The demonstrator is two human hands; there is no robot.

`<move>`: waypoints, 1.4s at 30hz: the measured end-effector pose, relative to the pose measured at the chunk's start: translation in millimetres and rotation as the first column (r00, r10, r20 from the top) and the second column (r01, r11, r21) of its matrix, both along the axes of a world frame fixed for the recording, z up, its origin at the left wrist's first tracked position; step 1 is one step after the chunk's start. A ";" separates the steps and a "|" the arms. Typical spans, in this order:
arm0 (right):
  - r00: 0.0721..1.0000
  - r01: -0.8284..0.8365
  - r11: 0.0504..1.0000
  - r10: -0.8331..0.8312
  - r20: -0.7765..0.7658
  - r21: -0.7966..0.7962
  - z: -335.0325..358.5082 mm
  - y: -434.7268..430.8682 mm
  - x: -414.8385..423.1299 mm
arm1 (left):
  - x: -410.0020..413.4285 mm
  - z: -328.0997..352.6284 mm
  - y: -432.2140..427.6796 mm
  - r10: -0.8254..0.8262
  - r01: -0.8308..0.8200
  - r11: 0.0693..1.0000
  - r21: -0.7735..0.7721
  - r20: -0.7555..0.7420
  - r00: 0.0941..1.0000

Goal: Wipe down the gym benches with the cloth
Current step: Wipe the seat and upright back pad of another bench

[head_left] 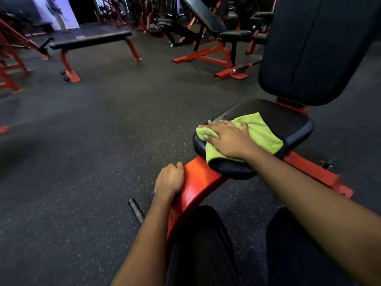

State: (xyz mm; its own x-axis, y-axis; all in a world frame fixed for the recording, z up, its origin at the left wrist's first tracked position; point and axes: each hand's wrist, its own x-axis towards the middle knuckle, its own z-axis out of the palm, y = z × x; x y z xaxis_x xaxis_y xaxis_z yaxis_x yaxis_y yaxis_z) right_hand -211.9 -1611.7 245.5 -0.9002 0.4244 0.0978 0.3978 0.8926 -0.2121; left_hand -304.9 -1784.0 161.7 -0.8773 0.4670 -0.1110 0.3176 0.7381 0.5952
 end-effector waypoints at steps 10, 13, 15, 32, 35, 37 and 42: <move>0.996 -0.080 0.996 0.081 -0.046 0.032 -6.5 4.4 43.4 | -10.6 16.9 19.6 -0.020 0.039 0.964 0.264 -0.075 0.997; 0.993 0.105 0.994 -0.104 -0.047 0.003 -2.4 9.8 21.6 | -10.6 40.4 39.3 -0.040 0.063 0.922 0.383 -0.069 0.997; 0.985 0.156 0.986 -0.151 -0.086 0.050 -5.0 4.3 20.1 | -8.4 51.9 51.2 -0.076 0.090 0.907 0.411 -0.051 0.996; 0.978 0.174 0.985 -0.175 -0.118 -0.022 -5.0 40.7 58.0 | 13.6 39.3 55.0 -0.120 0.094 0.900 0.425 0.035 0.992; 0.918 0.366 0.931 -0.363 -0.160 -0.016 -5.8 45.7 46.2 | 12.7 39.4 54.2 -0.132 0.100 0.893 0.439 0.042 0.990; 0.914 0.376 0.925 -0.361 -0.183 0.054 -12.0 34.6 47.3 | 12.7 39.3 53.9 -0.132 0.104 0.892 0.441 0.033 0.991; 0.954 0.216 0.975 -0.223 -0.203 -0.054 -15.0 52.8 72.3 | 9.3 37.3 55.2 -0.138 0.109 0.889 0.446 0.033 0.990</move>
